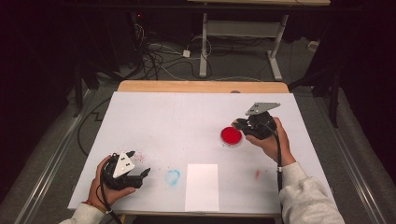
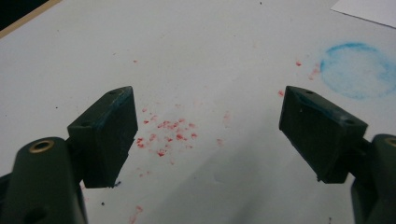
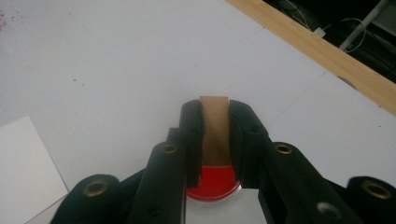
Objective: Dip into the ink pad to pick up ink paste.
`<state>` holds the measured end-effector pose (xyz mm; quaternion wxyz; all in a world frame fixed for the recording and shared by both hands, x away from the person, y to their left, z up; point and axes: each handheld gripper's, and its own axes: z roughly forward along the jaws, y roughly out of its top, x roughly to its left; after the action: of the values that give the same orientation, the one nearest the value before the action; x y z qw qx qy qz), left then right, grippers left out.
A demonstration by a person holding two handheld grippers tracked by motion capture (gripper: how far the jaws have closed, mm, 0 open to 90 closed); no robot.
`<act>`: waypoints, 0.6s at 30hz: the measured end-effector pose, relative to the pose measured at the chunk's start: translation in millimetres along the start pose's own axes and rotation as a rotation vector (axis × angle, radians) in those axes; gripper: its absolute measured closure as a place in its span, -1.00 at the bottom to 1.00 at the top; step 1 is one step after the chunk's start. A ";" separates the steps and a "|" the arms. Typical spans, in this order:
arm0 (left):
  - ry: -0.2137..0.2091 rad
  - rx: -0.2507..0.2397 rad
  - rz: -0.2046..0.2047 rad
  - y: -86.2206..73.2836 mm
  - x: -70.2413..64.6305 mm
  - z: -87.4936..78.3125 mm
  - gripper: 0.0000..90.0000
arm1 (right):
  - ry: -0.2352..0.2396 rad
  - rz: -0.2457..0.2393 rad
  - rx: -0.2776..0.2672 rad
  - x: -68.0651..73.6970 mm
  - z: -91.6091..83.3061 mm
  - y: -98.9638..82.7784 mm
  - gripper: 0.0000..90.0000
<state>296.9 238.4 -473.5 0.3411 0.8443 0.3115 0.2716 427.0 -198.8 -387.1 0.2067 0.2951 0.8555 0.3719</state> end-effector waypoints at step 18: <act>0.002 0.008 0.005 0.9 -1.0 -0.5 -0.58 | -0.016 -0.033 0.011 10.3 7.6 10.2 0.70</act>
<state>296.3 237.5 -472.8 0.3367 0.8461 0.3109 0.2722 427.3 -182.5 -385.6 0.2180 0.2852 0.8605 0.3614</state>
